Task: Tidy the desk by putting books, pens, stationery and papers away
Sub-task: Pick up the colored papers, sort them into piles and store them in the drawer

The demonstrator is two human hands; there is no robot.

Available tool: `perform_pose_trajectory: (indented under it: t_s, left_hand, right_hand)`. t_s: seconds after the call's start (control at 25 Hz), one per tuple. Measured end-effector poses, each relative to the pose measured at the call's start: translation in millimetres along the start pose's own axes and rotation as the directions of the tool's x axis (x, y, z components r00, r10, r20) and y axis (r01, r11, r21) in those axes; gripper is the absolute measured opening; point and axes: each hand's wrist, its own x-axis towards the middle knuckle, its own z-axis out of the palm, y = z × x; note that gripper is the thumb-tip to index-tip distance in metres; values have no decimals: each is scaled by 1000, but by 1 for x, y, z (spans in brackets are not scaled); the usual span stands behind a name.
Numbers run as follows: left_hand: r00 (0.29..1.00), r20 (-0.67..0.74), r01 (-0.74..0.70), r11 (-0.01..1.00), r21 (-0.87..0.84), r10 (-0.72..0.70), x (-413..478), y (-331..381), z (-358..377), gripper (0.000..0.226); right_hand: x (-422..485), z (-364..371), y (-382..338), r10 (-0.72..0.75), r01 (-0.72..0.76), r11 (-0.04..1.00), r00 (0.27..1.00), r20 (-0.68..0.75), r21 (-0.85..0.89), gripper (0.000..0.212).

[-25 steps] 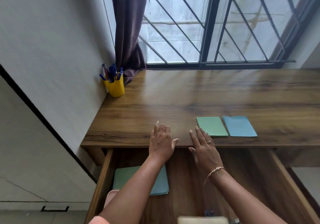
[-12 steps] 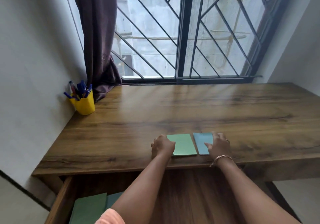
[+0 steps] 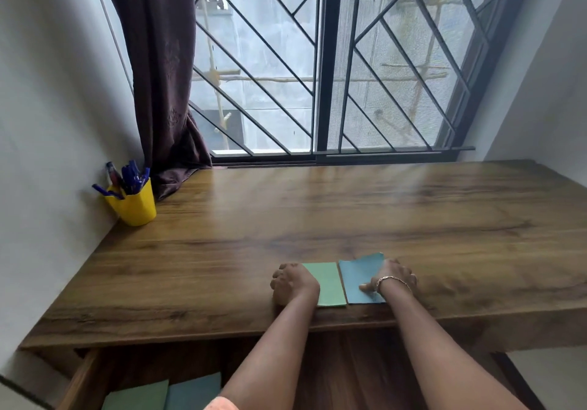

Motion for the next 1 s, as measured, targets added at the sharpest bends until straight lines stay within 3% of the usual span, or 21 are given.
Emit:
perform_pose_trajectory:
  t_s: [0.16,0.28,0.36,0.6,0.72,0.88,1.0]
  left_hand:
    - [999,54,5,1000,-12,-4,5,2,-3,44]
    - [995,96,-7,998,-68,13,5,-2,-9,62]
    - [995,100,-3,984,-181,22,6,-7,-12,54]
    - [983,150,-23,875,-483,109,12,-39,-42,14]
    - [945,257,0,788,-616,201,2,-66,-74,20]
    - [886,375,10,797,-604,273,-15,-119,-126,24]
    - [871,426,22,847,-532,245,-19,-164,-154,22]
  right_hand:
    - [-2,-1,0,-54,53,997,998,19,61,77]
    - [-5,-1,5,-122,124,981,992,-25,152,45]
    - [-8,-2,9,-138,156,952,987,-86,263,35]
    - [-32,-4,5,-177,210,841,978,-112,498,34]
    - [-55,1,-7,-234,250,796,967,-100,552,32]
    - [-100,16,-29,-324,253,682,946,-27,686,28]
    - [-141,34,-46,-403,193,604,911,87,773,21]
